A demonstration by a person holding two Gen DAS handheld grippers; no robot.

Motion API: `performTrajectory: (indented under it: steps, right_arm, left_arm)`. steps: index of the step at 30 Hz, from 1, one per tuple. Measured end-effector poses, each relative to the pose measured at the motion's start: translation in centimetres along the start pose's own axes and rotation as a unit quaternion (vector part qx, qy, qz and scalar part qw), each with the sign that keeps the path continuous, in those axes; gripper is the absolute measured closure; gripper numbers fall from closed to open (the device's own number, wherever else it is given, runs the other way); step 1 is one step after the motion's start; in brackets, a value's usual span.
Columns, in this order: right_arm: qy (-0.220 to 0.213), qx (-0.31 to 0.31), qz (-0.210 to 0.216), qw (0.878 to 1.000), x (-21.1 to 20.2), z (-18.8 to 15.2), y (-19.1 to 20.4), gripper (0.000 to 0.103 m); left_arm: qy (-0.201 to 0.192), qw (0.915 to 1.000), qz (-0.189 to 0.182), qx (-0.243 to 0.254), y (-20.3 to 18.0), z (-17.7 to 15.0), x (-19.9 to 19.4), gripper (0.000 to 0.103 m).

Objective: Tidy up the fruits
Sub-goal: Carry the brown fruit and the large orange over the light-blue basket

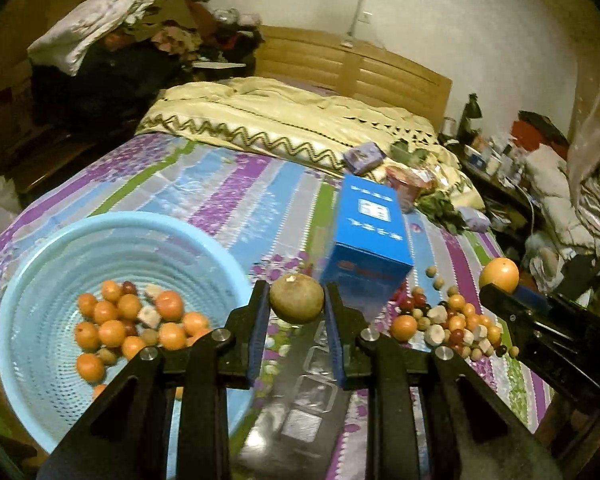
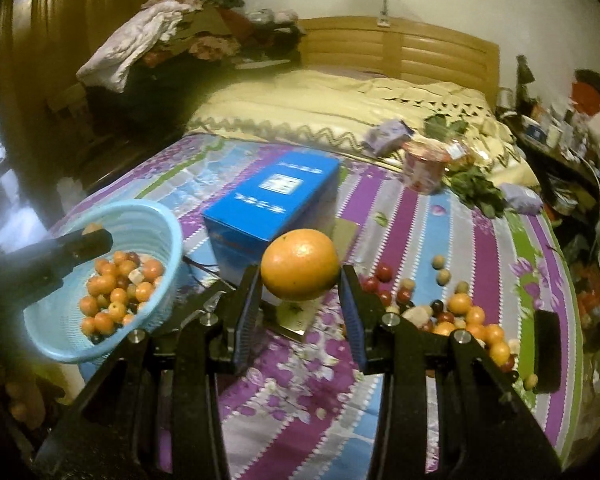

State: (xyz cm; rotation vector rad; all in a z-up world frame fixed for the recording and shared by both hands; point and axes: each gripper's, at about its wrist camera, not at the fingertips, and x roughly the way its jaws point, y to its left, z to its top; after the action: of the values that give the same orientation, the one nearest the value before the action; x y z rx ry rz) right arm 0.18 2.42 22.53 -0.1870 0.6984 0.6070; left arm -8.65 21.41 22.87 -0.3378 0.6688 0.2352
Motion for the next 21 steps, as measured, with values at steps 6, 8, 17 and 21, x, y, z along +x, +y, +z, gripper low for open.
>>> performTrajectory:
  steps: [6,8,17,21]
  right_arm:
    - [0.008,-0.025,0.020,0.999,0.9,1.0,3.5,0.063]
    - [0.014,-0.031,0.028,0.999,1.3,1.3,4.6,0.063]
    - [0.051,-0.059,0.077,0.994,3.9,2.6,10.0,0.063]
    - [0.070,-0.066,0.099,0.990,5.0,3.1,12.1,0.063]
  left_arm:
    - [0.002,0.9996,0.014,-0.025,3.6,0.2,-0.9,0.076]
    - [0.004,0.9992,0.021,-0.035,5.1,0.2,-1.2,0.076]
    - [0.021,0.9950,0.054,-0.082,11.8,-0.2,-2.0,0.076]
    - [0.031,0.9920,0.066,-0.103,14.8,-0.3,-2.3,0.076]
